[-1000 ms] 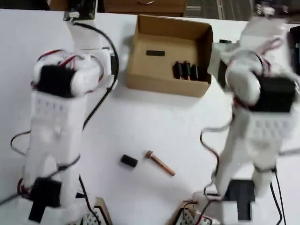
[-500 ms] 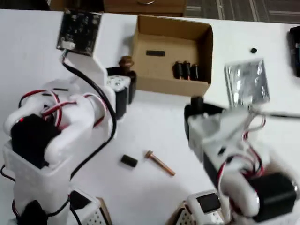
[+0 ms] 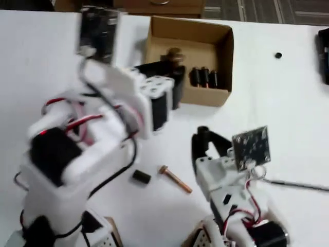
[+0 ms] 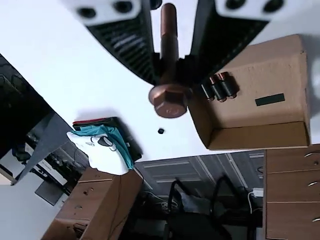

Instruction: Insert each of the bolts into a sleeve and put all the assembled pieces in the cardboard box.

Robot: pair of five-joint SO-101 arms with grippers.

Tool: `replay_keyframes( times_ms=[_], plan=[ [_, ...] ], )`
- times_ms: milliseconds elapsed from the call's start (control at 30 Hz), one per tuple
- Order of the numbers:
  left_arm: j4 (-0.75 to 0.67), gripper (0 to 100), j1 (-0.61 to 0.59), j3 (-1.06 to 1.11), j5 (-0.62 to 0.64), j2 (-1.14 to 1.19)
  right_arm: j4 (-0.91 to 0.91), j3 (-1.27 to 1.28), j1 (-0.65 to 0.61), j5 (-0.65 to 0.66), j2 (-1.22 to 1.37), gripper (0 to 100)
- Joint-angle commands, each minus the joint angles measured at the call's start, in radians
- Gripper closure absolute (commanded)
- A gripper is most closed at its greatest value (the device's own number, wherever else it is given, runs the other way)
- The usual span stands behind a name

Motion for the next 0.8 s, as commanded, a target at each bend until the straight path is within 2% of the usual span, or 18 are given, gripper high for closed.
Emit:
replay_keyframes(
  times_ms=[0,167,400,600,767],
  plan=[
    [-0.066,98,0.054,-0.042,0.002,0.052,-0.071,0.081,-0.076,-0.002,-0.124,97.9],
    [-0.061,98,0.109,-0.031,0.002,0.071,-0.076,0.13,-0.074,-0.002,-0.189,97.9],
    [-0.06,98,0.114,0.045,0.002,0.063,-0.077,0.124,-0.073,-0.023,-0.191,98.0],
    [-0.152,98,0.097,0.163,0.006,0.009,-0.077,0.124,-0.071,-0.057,-0.193,98.0],
    [-0.239,98,0.095,0.349,0.005,-0.077,-0.077,0.124,-0.071,-0.057,-0.193,98.0]
  ],
)
